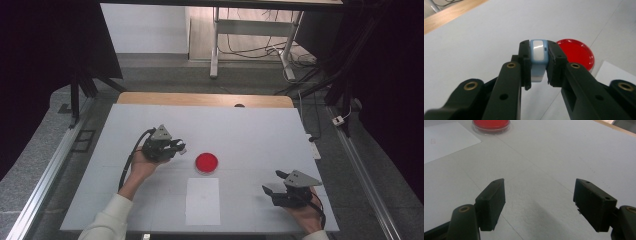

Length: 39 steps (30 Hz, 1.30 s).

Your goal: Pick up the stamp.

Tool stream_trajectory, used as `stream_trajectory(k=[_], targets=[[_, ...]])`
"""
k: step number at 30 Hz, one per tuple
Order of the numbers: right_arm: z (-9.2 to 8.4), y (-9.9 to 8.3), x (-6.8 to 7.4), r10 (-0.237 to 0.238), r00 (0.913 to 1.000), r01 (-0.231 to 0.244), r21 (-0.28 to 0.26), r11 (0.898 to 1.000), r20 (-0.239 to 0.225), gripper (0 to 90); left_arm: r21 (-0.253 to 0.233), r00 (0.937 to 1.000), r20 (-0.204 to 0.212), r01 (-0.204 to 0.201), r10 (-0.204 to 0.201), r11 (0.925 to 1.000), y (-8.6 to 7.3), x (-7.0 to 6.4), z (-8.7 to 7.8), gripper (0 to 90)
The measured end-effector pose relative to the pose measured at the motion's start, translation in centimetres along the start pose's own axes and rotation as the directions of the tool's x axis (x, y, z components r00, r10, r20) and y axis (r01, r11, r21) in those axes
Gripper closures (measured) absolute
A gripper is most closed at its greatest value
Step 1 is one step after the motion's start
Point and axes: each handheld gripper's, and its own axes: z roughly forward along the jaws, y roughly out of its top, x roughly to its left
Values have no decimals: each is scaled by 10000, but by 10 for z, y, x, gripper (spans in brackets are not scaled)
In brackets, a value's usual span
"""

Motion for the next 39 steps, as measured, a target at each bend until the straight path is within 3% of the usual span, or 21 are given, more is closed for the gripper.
stream_trajectory(k=[15,24,31,39], targets=[[1,-1,1,-7,10000,7,56,10000,37,251,-385,9993,284,259,-248,9989,0,-3,-18,757],[1,-1,1,-65,10000,65,50,10000,3,251,-614,9974,632,398,-359,9973,2,-13,-30,756],[2,-1,1,-32,10000,32,17,10000,-11,251,-721,9966,814,162,-103,9973,4,-24,-42,756],[2,-1,2,-94,10000,94,75,9999,8,251,-934,9914,1297,308,-186,9952,5,-33,-50,756]])
